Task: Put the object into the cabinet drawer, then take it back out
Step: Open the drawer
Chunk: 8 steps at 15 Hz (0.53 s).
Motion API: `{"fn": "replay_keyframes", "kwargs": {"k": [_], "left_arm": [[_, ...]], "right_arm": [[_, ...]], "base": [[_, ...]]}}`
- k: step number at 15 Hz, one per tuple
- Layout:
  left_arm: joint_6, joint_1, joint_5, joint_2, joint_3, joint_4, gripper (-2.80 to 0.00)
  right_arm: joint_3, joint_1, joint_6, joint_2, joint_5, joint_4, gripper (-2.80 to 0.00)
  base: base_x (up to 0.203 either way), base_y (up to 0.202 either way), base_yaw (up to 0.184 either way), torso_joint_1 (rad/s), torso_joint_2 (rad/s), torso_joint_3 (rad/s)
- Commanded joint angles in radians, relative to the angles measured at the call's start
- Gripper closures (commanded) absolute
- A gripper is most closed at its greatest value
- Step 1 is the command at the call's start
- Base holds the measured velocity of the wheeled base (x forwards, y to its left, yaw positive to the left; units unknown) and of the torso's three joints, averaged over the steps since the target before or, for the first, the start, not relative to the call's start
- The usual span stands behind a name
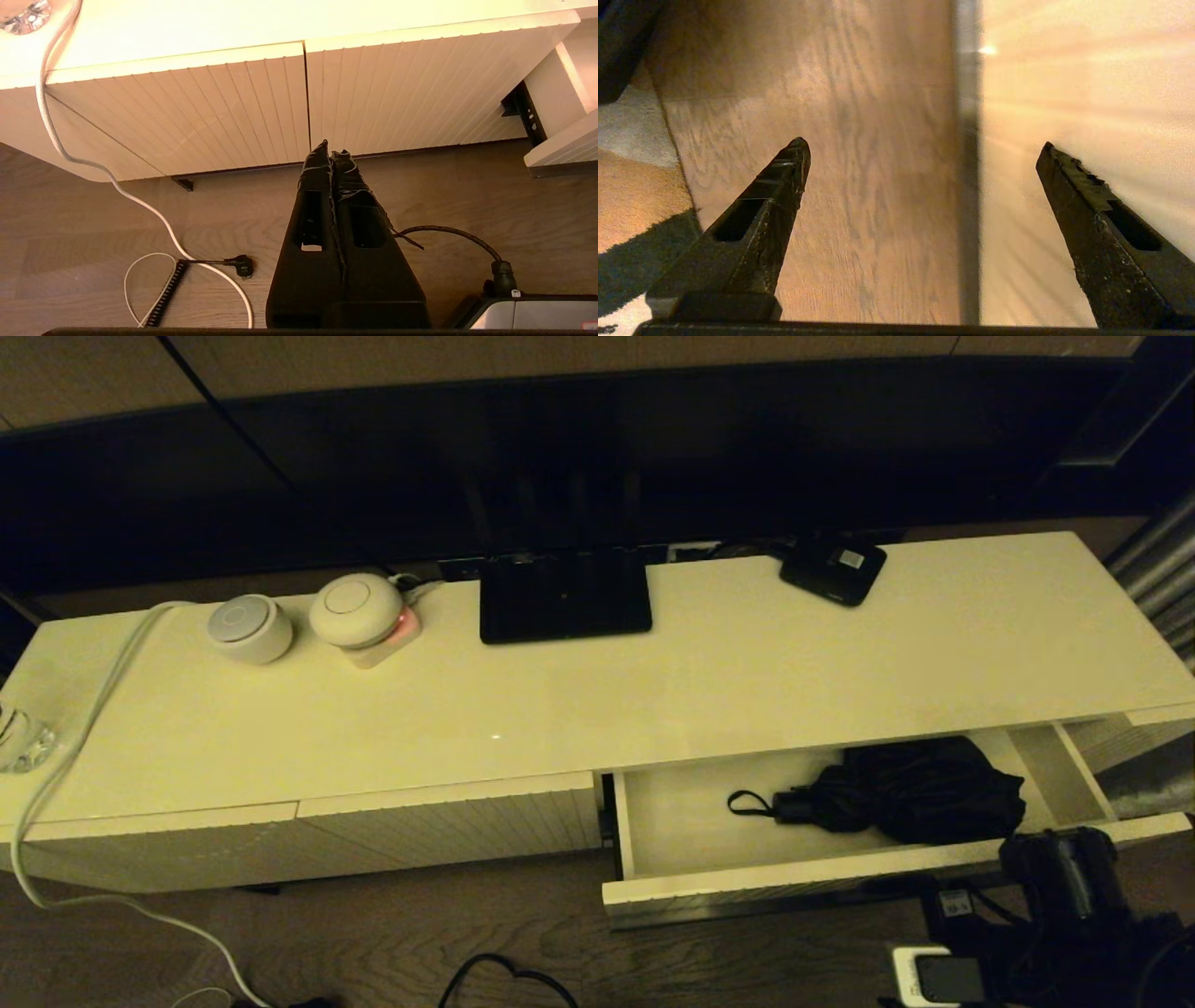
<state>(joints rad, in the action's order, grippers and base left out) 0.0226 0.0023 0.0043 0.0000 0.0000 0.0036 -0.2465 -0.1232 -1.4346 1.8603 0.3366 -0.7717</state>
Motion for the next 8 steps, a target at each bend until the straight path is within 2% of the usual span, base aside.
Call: {"fn": "replay_keyframes", "kwargs": {"k": [1,2,5,8], "left_arm": [[0.000,0.001,0.000,0.000,0.003,-0.001,0.00],[0.000,0.001,0.000,0.000,0.003,-0.001,0.00],[0.000,0.001,0.000,0.000,0.003,-0.001,0.00],[0.000,0.001,0.000,0.000,0.003,-0.001,0.00]], "right_arm": [[0.029,0.032,0.004,-0.165,0.010,0.028,-2.80],[0.037,0.044,0.013,-0.226,0.015,0.066,0.00],[0.028,0.070,0.065,-0.432,0.024,0.300,0.00],[-0.006,0.065,0.220,-0.646,0.033,0.664,0.00]], "base": [[0.000,0.000,0.000,0.000,0.00,0.000],[0.000,0.000,0.000,0.000,0.00,0.000],[0.000,0.000,0.000,0.000,0.00,0.000],[0.000,0.000,0.000,0.000,0.00,0.000]]}}
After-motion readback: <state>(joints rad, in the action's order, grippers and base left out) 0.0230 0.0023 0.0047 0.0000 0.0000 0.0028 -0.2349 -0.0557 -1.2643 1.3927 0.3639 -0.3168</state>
